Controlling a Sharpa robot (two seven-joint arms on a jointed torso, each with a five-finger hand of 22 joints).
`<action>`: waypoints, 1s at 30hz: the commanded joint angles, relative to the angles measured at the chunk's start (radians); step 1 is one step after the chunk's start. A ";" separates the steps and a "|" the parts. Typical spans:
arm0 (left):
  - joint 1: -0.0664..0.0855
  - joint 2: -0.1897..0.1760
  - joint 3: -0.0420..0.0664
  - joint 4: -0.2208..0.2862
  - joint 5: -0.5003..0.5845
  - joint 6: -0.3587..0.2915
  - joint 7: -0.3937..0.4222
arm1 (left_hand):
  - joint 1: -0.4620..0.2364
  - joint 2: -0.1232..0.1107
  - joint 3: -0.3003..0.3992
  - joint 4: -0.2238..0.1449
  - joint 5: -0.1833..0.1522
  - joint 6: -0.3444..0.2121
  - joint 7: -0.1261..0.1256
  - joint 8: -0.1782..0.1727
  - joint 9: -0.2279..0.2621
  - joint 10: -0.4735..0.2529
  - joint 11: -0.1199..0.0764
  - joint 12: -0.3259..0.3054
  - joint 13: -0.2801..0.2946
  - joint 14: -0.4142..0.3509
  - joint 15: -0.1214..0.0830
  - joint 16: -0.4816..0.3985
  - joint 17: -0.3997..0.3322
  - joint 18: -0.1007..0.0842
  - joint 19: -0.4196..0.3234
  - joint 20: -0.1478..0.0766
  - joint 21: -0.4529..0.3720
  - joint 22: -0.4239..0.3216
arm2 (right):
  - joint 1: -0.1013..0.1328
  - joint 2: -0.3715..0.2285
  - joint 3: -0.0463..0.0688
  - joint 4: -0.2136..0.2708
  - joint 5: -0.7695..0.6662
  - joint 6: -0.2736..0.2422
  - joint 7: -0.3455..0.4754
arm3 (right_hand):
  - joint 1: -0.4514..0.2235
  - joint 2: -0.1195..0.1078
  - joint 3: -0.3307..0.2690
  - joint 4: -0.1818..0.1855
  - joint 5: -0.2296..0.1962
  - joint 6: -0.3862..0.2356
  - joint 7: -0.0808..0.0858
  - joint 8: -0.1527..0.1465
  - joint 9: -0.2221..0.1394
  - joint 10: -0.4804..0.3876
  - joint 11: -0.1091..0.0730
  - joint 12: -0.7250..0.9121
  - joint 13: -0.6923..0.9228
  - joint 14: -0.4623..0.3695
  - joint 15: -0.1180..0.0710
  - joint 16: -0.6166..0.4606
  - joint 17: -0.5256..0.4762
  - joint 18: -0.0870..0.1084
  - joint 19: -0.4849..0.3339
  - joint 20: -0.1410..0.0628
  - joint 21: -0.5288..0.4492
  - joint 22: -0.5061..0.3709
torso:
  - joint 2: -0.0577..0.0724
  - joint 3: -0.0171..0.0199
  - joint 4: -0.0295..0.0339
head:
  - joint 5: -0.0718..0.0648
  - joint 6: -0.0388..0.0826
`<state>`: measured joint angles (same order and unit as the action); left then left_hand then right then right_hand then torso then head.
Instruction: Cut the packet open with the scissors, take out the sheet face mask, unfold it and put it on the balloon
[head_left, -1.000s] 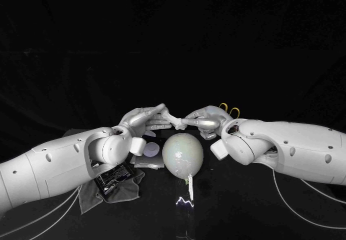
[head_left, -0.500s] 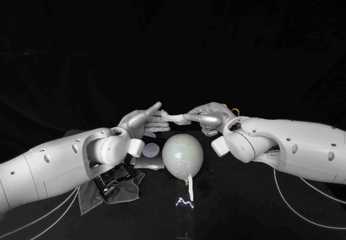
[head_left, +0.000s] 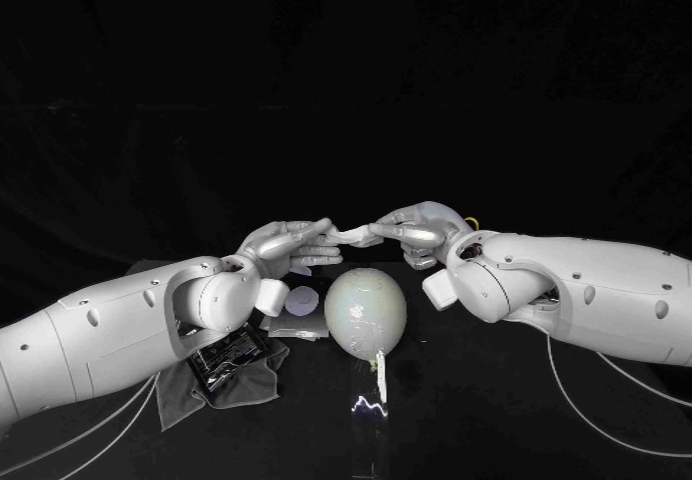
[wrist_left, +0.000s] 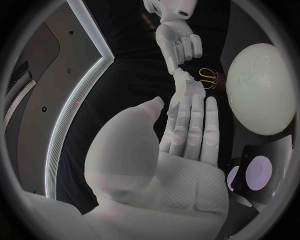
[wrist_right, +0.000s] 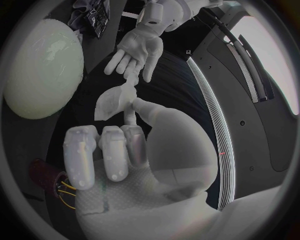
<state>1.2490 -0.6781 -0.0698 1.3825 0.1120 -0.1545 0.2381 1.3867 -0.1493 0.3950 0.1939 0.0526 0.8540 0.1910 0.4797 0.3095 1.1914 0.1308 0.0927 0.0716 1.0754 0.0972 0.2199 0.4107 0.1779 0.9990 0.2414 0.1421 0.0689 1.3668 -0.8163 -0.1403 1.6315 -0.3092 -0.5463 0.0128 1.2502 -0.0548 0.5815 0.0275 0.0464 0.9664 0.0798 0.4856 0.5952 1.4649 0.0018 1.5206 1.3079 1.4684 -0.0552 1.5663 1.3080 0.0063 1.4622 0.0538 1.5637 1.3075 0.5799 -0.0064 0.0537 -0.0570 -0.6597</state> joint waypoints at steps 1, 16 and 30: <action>0.002 0.002 0.001 0.000 -0.011 0.034 0.007 | 0.011 -0.002 0.003 -0.006 -0.004 0.003 0.001 -0.009 -0.004 -0.005 0.002 0.000 -0.001 -0.006 0.000 -0.005 0.001 0.007 -0.001 0.002 -0.004 -0.001 | 0.001 0.001 0.001 0.000 0.000 0.000 0.018 | 0.000 0.010 0.082 -0.077 0.002 0.001 -0.006 0.005 0.065 0.084 -0.004 0.005 0.236 0.102 -0.007 0.004 0.263 -0.006 0.109 -0.005 0.007 0.263 | -0.001 -0.0002 -0.0002 | -0.001 0.000; 0.002 -0.008 0.001 -0.036 -0.163 -0.004 0.047 | 0.031 -0.036 0.008 -0.019 -0.004 -0.036 0.028 -0.043 -0.022 -0.044 0.026 -0.019 -0.006 -0.041 0.020 -0.033 -0.005 0.003 -0.031 0.014 -0.024 -0.004 | 0.005 -0.003 0.002 0.000 -0.003 0.010 0.000 | -0.001 0.010 0.083 -0.078 0.002 0.000 -0.006 0.005 0.065 0.084 -0.004 0.006 0.237 0.102 -0.007 0.004 0.263 -0.006 0.109 -0.005 0.007 0.263 | 0.000 0.0001 -0.0004 | -0.005 0.002; 0.001 -0.045 0.000 -0.067 -0.353 -0.032 0.108 | 0.033 -0.063 -0.008 -0.028 -0.004 -0.027 0.031 -0.040 -0.024 -0.062 0.032 -0.015 -0.003 -0.070 0.031 -0.052 -0.009 0.004 -0.064 0.029 -0.042 -0.003 | 0.034 -0.003 0.002 -0.018 -0.079 0.090 -0.128 | -0.001 0.010 0.086 -0.080 0.002 -0.001 -0.006 0.007 0.066 0.083 -0.004 0.003 0.235 0.102 -0.007 0.004 0.263 -0.006 0.109 -0.005 0.007 0.263 | -0.001 -0.0004 -0.0002 | -0.012 0.005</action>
<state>1.2488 -0.7234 -0.0709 1.3164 -0.1725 -0.1662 0.2961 1.4189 -0.2025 0.3921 0.1667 0.0526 0.8226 0.2112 0.4433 0.2863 1.1308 0.1630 0.0774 0.0673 1.0136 0.1279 0.1703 0.4030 0.1770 0.9414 0.2698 0.1034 0.0666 1.3994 -0.8192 -0.1394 1.6140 -0.3407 -0.5125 -0.0590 1.2512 -0.0537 0.5814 0.0274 0.0423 0.9665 0.0797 0.4877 0.5952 1.4646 0.0021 1.5234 1.3082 1.4682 -0.0550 1.5665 1.3081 0.0064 1.4637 0.0520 1.5662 1.3073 0.5791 -0.0065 0.0535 -0.0678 -0.6557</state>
